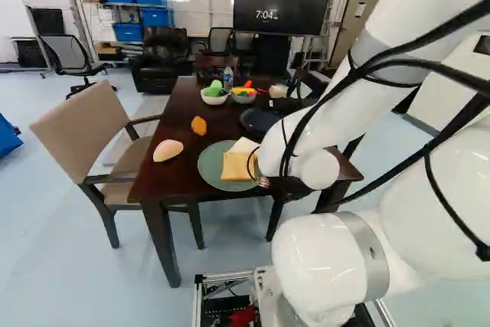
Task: Move the croissant to the empty plate
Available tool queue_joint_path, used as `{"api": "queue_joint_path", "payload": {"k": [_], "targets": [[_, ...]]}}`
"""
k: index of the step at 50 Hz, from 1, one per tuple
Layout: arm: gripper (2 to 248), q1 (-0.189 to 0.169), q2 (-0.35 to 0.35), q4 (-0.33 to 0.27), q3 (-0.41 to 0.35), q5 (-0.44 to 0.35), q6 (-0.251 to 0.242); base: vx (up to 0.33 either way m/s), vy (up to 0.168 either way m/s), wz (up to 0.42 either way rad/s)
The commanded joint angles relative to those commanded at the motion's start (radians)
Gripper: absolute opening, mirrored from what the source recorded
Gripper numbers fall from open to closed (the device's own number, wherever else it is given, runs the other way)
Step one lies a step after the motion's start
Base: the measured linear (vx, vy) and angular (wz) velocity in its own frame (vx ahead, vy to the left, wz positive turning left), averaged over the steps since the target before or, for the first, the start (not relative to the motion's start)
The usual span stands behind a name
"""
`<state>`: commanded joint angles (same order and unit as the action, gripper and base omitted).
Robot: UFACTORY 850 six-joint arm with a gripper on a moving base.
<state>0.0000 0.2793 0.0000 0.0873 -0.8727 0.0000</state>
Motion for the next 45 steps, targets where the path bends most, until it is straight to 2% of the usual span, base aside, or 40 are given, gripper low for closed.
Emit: {"api": "queue_joint_path", "payload": {"k": [24, 45], "targets": [[247, 0.006, -0.061, 0.0, 0.087, 0.0, 0.0, 0.0, 0.0, 0.0], [247, 0.062, -0.103, 0.0, 0.178, 0.031, 0.0, 0.0, 0.0, 0.0]]}}
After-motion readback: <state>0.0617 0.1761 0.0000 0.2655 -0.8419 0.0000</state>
